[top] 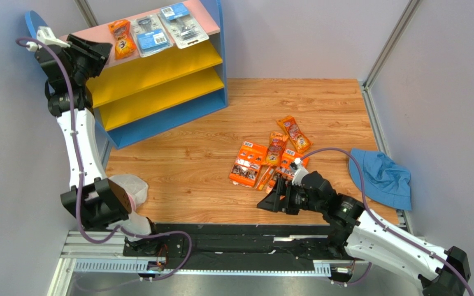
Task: Place and organize the shaving razors onto the shelf
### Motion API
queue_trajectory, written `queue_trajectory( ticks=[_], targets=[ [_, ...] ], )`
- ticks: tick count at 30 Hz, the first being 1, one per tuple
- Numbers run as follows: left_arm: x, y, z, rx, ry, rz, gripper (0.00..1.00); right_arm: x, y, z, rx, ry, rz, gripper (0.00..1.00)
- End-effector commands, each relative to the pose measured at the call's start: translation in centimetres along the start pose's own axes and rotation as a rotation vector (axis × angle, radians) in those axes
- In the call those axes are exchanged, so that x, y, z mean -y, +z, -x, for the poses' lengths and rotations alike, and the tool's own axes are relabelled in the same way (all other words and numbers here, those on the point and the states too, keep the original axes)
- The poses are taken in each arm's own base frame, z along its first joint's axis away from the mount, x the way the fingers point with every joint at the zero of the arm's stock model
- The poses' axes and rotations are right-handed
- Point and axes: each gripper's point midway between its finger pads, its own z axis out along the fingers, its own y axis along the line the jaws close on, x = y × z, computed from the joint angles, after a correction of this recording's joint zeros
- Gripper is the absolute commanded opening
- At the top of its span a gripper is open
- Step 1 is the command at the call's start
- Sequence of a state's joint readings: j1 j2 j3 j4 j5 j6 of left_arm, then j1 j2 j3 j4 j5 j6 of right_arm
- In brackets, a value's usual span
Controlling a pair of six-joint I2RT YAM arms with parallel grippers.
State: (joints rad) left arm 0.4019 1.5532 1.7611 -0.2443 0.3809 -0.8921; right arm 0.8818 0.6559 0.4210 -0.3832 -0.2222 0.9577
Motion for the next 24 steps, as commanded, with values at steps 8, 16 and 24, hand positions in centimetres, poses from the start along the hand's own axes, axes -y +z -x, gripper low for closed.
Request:
queue_trajectory(
  ticks=[8,16,24],
  targets=[
    [-0.7,-6.3,-1.3,0.102,-0.006,0.061,0.54,-0.8,-1.9,0.7,0.074,-0.006,0.039,0.84],
    [2.2,-14.7,-6.0,0.08,0.041,-0.035,0.54,-0.9,-3.4,1.2,0.116,-0.014,0.03,0.84],
    [1.2,-19.9,-17.3,-0.268,0.079,-0.158,0.54,-0.1,-5.5,2.9,0.219,-0.03,-0.051,0.84]
  ],
)
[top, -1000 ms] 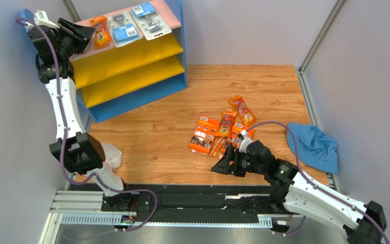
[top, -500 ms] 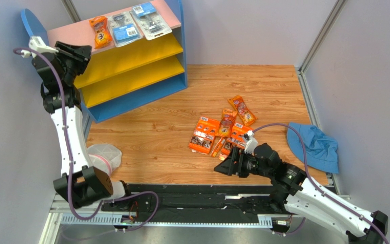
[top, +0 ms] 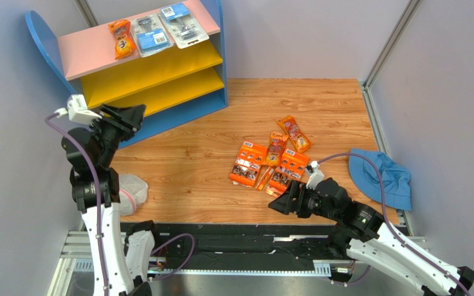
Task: Place and organize the shaving razors onto the shelf
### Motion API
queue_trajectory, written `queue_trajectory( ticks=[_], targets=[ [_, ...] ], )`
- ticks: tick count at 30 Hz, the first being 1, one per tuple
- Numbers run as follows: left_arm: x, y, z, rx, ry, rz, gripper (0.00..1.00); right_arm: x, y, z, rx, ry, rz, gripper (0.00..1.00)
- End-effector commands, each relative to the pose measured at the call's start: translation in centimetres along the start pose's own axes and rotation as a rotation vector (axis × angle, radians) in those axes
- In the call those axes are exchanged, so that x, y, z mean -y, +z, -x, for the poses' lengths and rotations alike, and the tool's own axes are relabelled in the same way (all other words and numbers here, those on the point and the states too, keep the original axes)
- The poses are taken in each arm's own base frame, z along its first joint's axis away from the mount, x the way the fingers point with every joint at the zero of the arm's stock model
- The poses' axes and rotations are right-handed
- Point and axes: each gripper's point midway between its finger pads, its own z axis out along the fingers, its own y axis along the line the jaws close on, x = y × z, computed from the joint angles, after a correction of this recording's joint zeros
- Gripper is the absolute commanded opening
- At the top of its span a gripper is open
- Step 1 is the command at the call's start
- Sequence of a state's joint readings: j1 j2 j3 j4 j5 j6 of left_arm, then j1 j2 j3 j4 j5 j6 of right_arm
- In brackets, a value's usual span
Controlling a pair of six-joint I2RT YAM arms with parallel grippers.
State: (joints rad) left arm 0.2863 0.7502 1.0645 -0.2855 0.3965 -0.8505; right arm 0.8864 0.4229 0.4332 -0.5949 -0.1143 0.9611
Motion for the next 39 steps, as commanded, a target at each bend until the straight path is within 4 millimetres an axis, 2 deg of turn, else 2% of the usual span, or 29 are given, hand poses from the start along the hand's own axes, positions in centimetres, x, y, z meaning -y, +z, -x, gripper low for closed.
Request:
queue_trajectory(
  ticks=[1,3,4,6,7,8,9,10,11,12,13,15,16,18,19,20,21,22,23,25,26,28,30,31,32,33,36,37,39],
  targets=[
    [-2.2,-2.0,-7.6,-0.258,-0.014,-0.024,0.54,0.3,-2.4,3.9,0.184,-0.035,-0.106,0.85],
    [-1.9,-3.0,-9.9,-0.335,0.006,-0.072,0.54,0.9,-3.4,5.4,0.241,-0.085,-0.176,0.88],
    [-2.4,-3.6,-11.9,-0.402,-0.004,-0.066,0.54,0.5,-4.7,7.1,0.301,-0.101,-0.213,0.89],
    [-2.5,-4.2,-13.7,-0.457,0.021,-0.084,0.54,0.8,-4.8,8.5,0.303,-0.17,-0.303,0.9],
    [-2.6,-4.6,-15.5,-0.514,0.02,-0.096,0.54,0.1,-5.1,9.6,0.318,-0.193,-0.325,0.91],
    [-2.8,-4.7,-16.3,-0.533,0.023,-0.094,0.54,-0.2,-4.9,10.2,0.308,-0.21,-0.345,0.91],
    [-2.8,-4.7,-17.2,-0.564,0.017,-0.094,0.54,0.5,-3.6,10.3,0.254,-0.246,-0.407,0.91],
    [-2.4,-5.1,-18.6,-0.616,0.023,-0.12,0.54,0.3,-3.1,10.7,0.231,-0.243,-0.411,0.91],
    [-2.4,-5.0,-19.2,-0.633,0.028,-0.118,0.54,-0.6,-2.8,11.7,0.233,-0.244,-0.401,0.91],
    [-2.5,-4.8,-20.2,-0.671,0.029,-0.114,0.54,-0.6,-2.1,12.0,0.209,-0.25,-0.408,0.91],
    [-1.6,-5.1,-21.2,-0.71,0.041,-0.148,0.54,-0.4,-0.9,12.8,0.183,-0.247,-0.405,0.9],
    [-1.4,-4.7,-22.8,-0.768,0.057,-0.151,0.54,-0.4,0.0,14.2,0.167,-0.23,-0.387,0.9],
    [-0.3,-5.0,-23.7,-0.805,0.079,-0.18,0.54,0.3,0.9,15.2,0.14,-0.204,-0.373,0.89],
    [0.0,-4.8,-25.4,-0.867,0.109,-0.184,0.54,0.5,1.3,17.0,0.143,-0.197,-0.366,0.89],
    [0.9,-5.2,-26.2,-0.895,0.133,-0.209,0.53,1.2,1.4,18.0,0.141,-0.172,-0.364,0.88],
    [1.1,-5.3,-26.8,-0.912,0.151,-0.215,0.54,2.1,2.2,18.6,0.115,-0.173,-0.379,0.88],
    [1.0,-5.1,-27.8,-0.943,0.163,-0.207,0.54,2.1,2.4,19.7,0.119,-0.172,-0.374,0.88],
    [1.6,-5.4,-28.5,-0.964,0.18,-0.221,0.54,2.5,2.4,20.7,0.123,-0.161,-0.371,0.87],
    [1.7,-5.5,-28.9,-0.979,0.186,-0.224,0.54,3.6,3.3,21.1,0.095,-0.157,-0.385,0.87],
    [2.0,-5.6,-30.1,-1.015,0.194,-0.231,0.53,3.7,3.5,23.3,0.118,-0.162,-0.384,0.86],
    [2.1,-5.6,-30.4,-1.024,0.194,-0.235,0.53,5.0,4.4,23.6,0.09,-0.16,-0.407,0.86],
    [2.4,-5.8,-31.3,-1.053,0.199,-0.25,0.53,5.1,5.3,25.0,0.083,-0.155,-0.383,0.86],
    [2.2,-5.9,-32.0,-1.075,0.203,-0.244,0.53,6.5,7.4,25.1,0.018,-0.109,-0.376,0.83],
    [2.2,-6.1,-32.3,-1.084,0.205,-0.242,0.53,5.8,8.0,25.7,0.005,-0.108,-0.336,0.82],
    [2.0,-6.1,-32.6,-1.09,0.204,-0.239,0.53,6.2,8.7,25.6,-0.013,-0.094,-0.331,0.8],
    [1.8,-6.2,-32.8,-1.098,0.205,-0.236,0.53,7.4,10.2,25.2,-0.053,-0.061,-0.338,0.79],
    [1.5,-6.5,-33.2,-1.107,0.199,-0.231,0.53,8.6,11.8,25.9,-0.068,-0.044,-0.358,0.77],
    [1.5,-6.6,-33.3,-1.11,0.2,-0.233,0.53,10.0,12.7,25.6,-0.088,-0.035,-0.39,0.77],
    [1.6,-6.7,-33.0,-1.106,0.203,-0.237,0.53,10.5,13.2,26.4,-0.084,-0.039,-0.411,0.76]
  ],
)
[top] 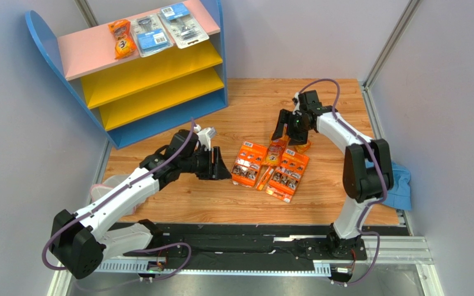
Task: Place and organize the shaving razors onto the shelf
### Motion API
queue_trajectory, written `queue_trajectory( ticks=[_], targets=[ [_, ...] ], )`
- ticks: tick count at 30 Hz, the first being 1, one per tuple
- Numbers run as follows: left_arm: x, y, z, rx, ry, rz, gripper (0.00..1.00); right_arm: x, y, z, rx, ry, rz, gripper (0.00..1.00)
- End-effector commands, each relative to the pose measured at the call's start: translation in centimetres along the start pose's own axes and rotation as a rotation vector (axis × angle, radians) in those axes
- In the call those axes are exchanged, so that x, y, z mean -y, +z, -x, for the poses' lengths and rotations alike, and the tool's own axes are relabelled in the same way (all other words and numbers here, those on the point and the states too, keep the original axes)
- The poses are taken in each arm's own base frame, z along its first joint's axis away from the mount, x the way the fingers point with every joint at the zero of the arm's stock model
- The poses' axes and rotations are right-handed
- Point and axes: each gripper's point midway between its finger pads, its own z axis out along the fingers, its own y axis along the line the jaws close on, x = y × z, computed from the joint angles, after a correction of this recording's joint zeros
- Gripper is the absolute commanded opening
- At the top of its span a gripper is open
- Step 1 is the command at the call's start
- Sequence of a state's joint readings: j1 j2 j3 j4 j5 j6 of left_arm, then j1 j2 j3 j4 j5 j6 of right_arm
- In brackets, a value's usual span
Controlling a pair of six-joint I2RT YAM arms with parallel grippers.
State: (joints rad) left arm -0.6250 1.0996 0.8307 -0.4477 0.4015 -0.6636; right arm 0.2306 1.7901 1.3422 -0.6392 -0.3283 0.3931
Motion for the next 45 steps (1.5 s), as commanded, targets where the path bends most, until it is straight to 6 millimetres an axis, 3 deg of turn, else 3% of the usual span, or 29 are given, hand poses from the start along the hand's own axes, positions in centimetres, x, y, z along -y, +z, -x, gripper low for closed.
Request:
queue_trajectory(
  ticks=[1,7,16,19,22,23,25,26,31,34,35,38,39,41,42,44,45],
  targets=[
    [1.1,-0.5,1.1,0.051,0.05,-0.033,0.53,-0.1,1.9,2.2,0.013,-0.035,-0.011,0.76],
    [1.6,-0.8,1.8,0.052,0.074,-0.032,0.53,0.9,4.6,3.0,-0.013,-0.061,-0.125,0.76],
    [1.9,-1.0,1.8,0.043,0.079,-0.038,0.53,3.1,8.1,1.1,-0.067,-0.129,-0.328,0.73],
    [1.8,-1.0,1.9,0.046,0.081,-0.033,0.53,4.7,9.0,0.5,-0.076,-0.156,-0.456,0.66],
    [1.8,-1.0,1.9,0.046,0.079,-0.031,0.53,4.9,9.5,0.4,-0.073,-0.177,-0.498,0.45],
    [1.8,-0.9,1.9,0.043,0.076,-0.03,0.53,4.7,9.4,0.7,-0.066,-0.181,-0.497,0.32],
    [1.9,-0.9,1.8,0.039,0.073,-0.037,0.53,4.0,9.3,1.0,-0.051,-0.185,-0.484,0.22],
    [2.0,-0.9,1.8,0.038,0.075,-0.04,0.53,3.7,9.0,1.3,-0.039,-0.187,-0.478,0.15],
    [2.5,-1.1,1.9,0.038,0.063,-0.059,0.53,1.2,6.0,3.5,0.056,-0.193,-0.419,0.07],
    [3.0,-1.3,2.5,0.069,0.04,-0.073,0.53,-0.5,3.0,4.3,0.125,-0.183,-0.399,0.02],
    [3.5,-1.6,3.0,0.096,0.038,-0.086,0.53,-1.8,1.1,5.0,0.183,-0.163,-0.367,0.0],
    [4.2,-1.8,4.1,0.157,-0.003,-0.109,0.53,-3.2,-0.9,4.6,0.248,-0.129,-0.336,0.0],
    [4.3,-1.7,4.3,0.169,-0.029,-0.107,0.53,-4.5,-2.6,4.6,0.29,-0.129,-0.308,0.0],
    [4.9,-1.6,4.7,0.189,-0.04,-0.121,0.53,-5.3,-3.9,3.8,0.325,-0.118,-0.293,0.0],
    [5.1,-1.6,5.0,0.197,-0.062,-0.125,0.53,-6.8,-5.8,3.7,0.379,-0.106,-0.261,0.0],
    [6.2,-1.2,5.3,0.208,-0.064,-0.161,0.53,-7.7,-6.7,2.8,0.41,-0.109,-0.246,0.0],
    [6.8,-1.2,5.4,0.21,-0.075,-0.179,0.53,-9.0,-8.5,2.4,0.461,-0.113,-0.227,0.0]
  ],
)
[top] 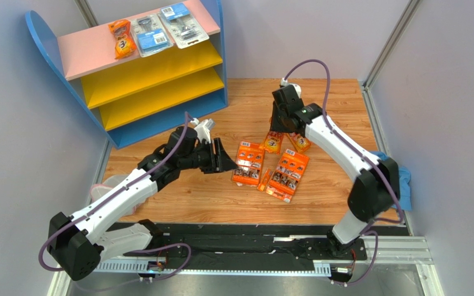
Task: Place and organize the shaving razors onto the shelf
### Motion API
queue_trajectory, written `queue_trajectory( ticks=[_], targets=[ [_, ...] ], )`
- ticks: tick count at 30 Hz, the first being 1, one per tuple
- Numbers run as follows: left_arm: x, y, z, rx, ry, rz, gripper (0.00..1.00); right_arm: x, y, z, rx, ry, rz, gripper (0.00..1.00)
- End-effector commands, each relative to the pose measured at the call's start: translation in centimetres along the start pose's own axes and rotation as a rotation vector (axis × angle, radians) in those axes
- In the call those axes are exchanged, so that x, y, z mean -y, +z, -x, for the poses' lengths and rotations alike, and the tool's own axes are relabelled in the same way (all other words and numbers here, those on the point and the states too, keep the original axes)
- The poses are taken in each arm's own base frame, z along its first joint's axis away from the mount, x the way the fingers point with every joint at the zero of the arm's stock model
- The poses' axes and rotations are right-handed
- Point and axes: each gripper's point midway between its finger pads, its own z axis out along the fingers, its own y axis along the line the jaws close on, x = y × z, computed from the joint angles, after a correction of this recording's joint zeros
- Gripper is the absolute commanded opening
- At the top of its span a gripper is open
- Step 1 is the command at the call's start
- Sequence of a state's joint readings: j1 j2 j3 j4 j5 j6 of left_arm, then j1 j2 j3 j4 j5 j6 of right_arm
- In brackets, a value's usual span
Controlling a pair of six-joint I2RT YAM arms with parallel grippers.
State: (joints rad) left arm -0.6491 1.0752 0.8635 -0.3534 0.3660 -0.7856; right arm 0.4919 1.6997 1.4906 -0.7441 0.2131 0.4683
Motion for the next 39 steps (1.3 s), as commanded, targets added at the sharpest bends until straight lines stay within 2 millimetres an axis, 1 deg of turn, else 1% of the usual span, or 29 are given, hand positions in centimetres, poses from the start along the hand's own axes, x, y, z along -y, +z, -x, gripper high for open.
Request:
queue_trajectory(
  ticks=[1,2,3,4,5,7,11,12,15,16,20,23,28,30,33,36,38,39],
  targets=[
    [4.3,0.3,2.6,0.095,-0.025,-0.124,0.53,-2.6,-5.7,1.6,0.189,0.068,0.047,0.0],
    [5.5,0.2,2.9,0.095,-0.024,-0.152,0.53,-2.6,-6.4,1.2,0.202,0.066,0.045,0.0],
    [6.0,0.3,2.9,0.087,-0.024,-0.168,0.53,-3.2,-7.2,0.8,0.224,0.054,0.047,0.0],
    [6.7,0.4,3.2,0.09,-0.02,-0.188,0.53,-3.4,-8.7,1.1,0.261,0.061,0.067,0.0],
    [7.8,0.2,3.3,0.091,-0.017,-0.215,0.53,-3.5,-9.1,0.8,0.269,0.056,0.067,0.0],
    [8.9,0.1,3.7,0.108,-0.015,-0.245,0.54,-3.7,-10.4,0.8,0.305,0.052,0.065,0.0],
    [10.4,-0.2,3.8,0.138,-0.021,-0.274,0.54,-3.6,-11.2,0.4,0.312,0.06,0.08,0.0],
    [10.4,-0.1,3.8,0.143,-0.022,-0.27,0.54,-3.7,-11.2,0.1,0.303,0.057,0.088,0.0],
    [10.5,0.6,3.3,0.119,-0.03,-0.269,0.54,-4.1,-11.6,0.1,0.314,0.065,0.106,0.0],
    [10.2,1.0,3.0,0.104,-0.033,-0.252,0.54,-4.0,-11.6,0.1,0.314,0.066,0.104,0.0],
    [10.9,1.6,2.7,0.094,-0.03,-0.257,0.55,-4.7,-11.7,0.0,0.31,0.062,0.121,0.0],
    [10.8,2.2,2.5,0.084,-0.025,-0.243,0.56,-5.3,-12.1,0.0,0.315,0.058,0.138,0.0],
    [10.7,2.8,2.8,0.096,-0.034,-0.235,0.57,-5.6,-12.8,0.0,0.321,0.04,0.152,0.0],
    [11.0,3.0,2.9,0.096,-0.034,-0.245,0.57,-5.6,-12.9,-0.1,0.321,0.041,0.156,0.0],
    [11.5,3.3,3.0,0.089,-0.033,-0.255,0.52,-5.3,-13.5,0.1,0.331,0.047,0.159,0.0],
    [11.8,3.4,2.6,0.076,-0.039,-0.265,0.4,-5.0,-13.9,0.4,0.344,0.057,0.153,0.0],
    [12.1,3.3,2.5,0.068,-0.041,-0.27,0.38,-4.9,-14.0,0.4,0.35,0.062,0.151,0.0],
    [12.2,3.2,2.5,0.069,-0.038,-0.27,0.32,-4.9,-14.1,0.4,0.35,0.064,0.157,0.0]
  ],
)
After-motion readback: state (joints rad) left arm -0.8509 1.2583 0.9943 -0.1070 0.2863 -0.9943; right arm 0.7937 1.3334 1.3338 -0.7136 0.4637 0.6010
